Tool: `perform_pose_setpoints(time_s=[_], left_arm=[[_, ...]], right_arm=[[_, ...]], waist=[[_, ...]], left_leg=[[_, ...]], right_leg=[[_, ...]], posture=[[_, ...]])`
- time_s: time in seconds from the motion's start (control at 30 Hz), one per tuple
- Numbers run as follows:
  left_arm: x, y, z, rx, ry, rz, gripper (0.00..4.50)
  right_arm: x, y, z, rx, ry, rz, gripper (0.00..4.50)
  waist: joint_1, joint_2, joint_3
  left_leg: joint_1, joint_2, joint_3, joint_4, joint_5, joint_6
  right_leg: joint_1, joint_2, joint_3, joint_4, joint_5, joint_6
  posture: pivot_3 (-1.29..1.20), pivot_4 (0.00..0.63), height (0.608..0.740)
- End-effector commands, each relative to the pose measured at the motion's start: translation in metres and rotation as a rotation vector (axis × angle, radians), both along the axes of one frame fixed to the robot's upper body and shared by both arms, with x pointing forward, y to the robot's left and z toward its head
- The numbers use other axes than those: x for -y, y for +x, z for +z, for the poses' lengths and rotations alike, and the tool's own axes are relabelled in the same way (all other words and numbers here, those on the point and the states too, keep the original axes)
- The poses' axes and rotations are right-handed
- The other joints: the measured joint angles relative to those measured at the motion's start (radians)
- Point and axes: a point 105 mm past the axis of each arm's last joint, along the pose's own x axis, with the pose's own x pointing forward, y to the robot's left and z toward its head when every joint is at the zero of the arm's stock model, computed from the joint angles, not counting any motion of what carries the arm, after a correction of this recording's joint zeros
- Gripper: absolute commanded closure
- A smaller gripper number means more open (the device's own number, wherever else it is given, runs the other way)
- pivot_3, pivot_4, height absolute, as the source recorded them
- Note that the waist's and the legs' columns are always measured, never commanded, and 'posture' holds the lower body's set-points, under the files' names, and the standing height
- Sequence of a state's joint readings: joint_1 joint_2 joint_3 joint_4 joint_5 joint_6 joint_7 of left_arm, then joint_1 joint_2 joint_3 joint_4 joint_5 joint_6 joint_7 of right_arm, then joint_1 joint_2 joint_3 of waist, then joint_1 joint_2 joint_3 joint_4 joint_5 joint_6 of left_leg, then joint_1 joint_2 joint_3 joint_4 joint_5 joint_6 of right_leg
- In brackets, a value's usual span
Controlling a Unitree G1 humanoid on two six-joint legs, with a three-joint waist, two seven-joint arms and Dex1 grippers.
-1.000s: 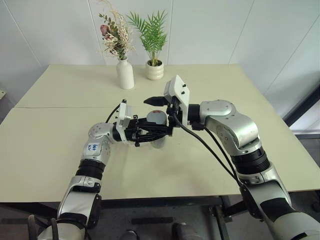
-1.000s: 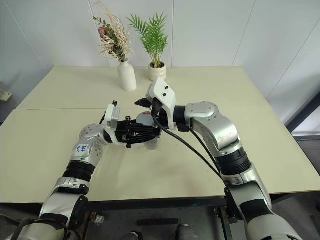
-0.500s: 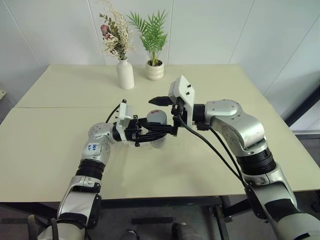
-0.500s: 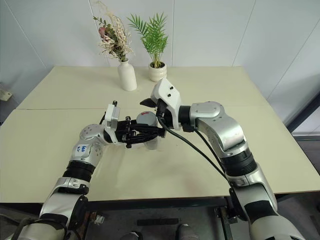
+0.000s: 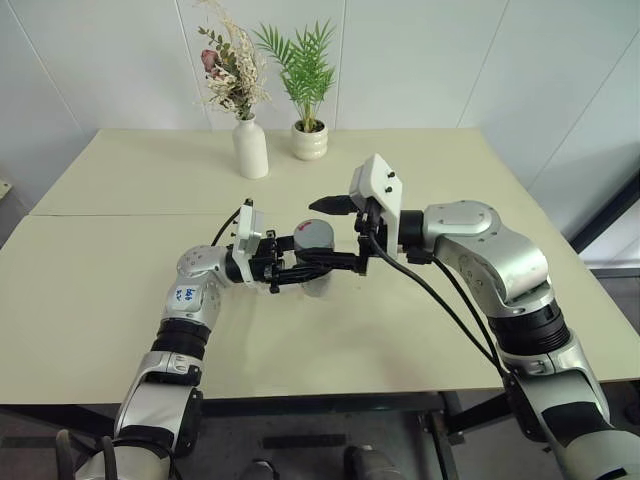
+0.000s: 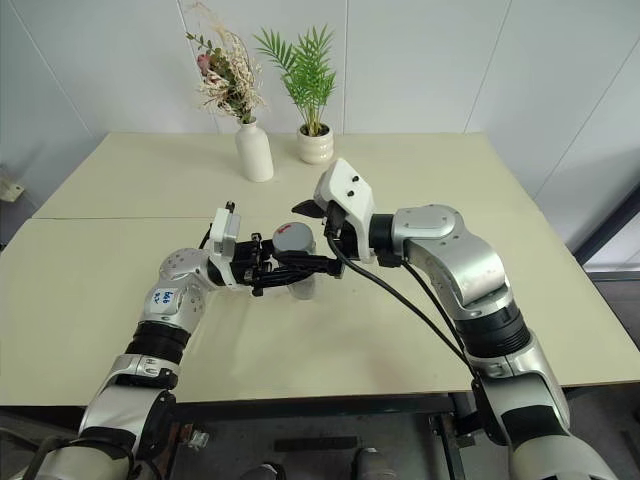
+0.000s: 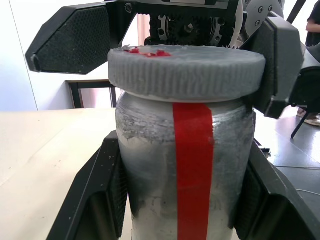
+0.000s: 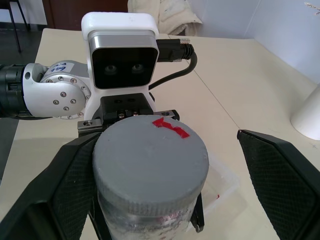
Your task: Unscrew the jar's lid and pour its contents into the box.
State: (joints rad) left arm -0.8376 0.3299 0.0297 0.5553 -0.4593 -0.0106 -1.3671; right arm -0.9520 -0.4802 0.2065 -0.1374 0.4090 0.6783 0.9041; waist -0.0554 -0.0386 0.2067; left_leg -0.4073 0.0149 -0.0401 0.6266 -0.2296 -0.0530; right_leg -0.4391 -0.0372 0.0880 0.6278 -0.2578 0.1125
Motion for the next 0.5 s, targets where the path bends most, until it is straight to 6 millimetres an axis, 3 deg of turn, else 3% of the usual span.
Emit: perform_pose_setpoints(time_s=[0.03, 0.5], left_arm=[[-0.0019, -0.0042, 0.0103, 0.055, -0.002, -0.008, 2.26], [-0.0060, -0.0052, 0.0089, 0.052, 0.007, -0.004, 2.26]], right_arm=[[0.0141, -0.0002, 0.0166, 0.056, 0.035, -0.042, 0.02], [0.0237, 0.0007, 0.0185, 0.060, 0.027, -0.062, 0.02]], waist=[[0.000, 0.000, 0.000], [0.000, 0.000, 0.000]], left_leg=[[0.000, 0.000, 0.000, 0.000, 0.000, 0.000], [0.000, 0.000, 0.000, 0.000, 0.000, 0.000]], right_leg=[[0.000, 0.000, 0.000, 0.000, 0.000, 0.000], [0.000, 0.000, 0.000, 0.000, 0.000, 0.000]], posture=[[0.00, 0.150, 0.740], [0.00, 0.150, 0.740]])
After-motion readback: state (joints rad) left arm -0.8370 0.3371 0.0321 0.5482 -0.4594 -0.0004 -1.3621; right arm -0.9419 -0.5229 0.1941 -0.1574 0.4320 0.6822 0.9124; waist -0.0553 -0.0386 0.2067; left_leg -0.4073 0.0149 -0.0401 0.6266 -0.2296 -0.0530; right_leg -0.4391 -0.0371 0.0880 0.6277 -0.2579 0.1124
